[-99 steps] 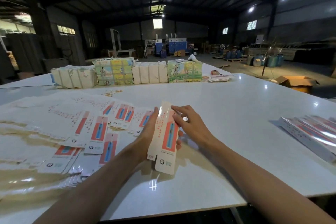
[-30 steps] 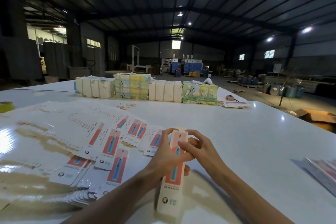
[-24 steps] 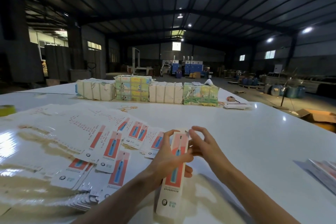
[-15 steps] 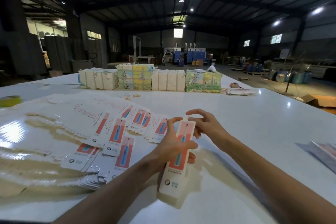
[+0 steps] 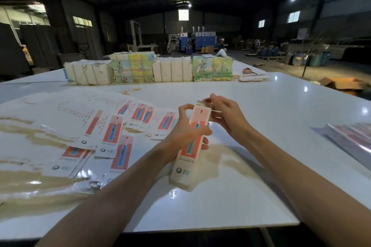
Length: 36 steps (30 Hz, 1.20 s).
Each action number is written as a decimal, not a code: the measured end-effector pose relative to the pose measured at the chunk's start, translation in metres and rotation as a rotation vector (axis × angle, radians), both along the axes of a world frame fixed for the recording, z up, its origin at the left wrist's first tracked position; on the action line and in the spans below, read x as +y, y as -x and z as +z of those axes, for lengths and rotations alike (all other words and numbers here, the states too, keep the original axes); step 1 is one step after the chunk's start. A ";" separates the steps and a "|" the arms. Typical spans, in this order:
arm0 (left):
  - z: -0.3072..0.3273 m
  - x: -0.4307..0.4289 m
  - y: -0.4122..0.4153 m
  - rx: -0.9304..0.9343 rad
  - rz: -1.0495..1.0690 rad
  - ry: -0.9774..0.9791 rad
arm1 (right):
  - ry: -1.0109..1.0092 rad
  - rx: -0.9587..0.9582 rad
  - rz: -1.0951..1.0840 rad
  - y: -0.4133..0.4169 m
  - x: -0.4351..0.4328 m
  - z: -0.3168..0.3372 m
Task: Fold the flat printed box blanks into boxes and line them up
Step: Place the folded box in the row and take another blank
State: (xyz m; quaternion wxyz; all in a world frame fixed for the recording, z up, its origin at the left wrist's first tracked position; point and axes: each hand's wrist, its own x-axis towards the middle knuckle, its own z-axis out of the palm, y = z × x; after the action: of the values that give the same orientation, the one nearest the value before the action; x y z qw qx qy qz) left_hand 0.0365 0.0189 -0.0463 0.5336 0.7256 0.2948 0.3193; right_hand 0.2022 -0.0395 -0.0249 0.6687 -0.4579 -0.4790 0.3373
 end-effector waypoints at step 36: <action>-0.011 -0.002 0.010 0.032 -0.019 -0.053 | 0.240 0.020 0.101 -0.010 0.000 0.005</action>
State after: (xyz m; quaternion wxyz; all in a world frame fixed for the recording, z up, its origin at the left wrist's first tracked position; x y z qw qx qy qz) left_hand 0.0260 0.0168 -0.0569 0.5125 0.7471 0.2880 0.3102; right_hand 0.2127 -0.0390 -0.0202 0.5962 -0.5066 -0.4508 0.4298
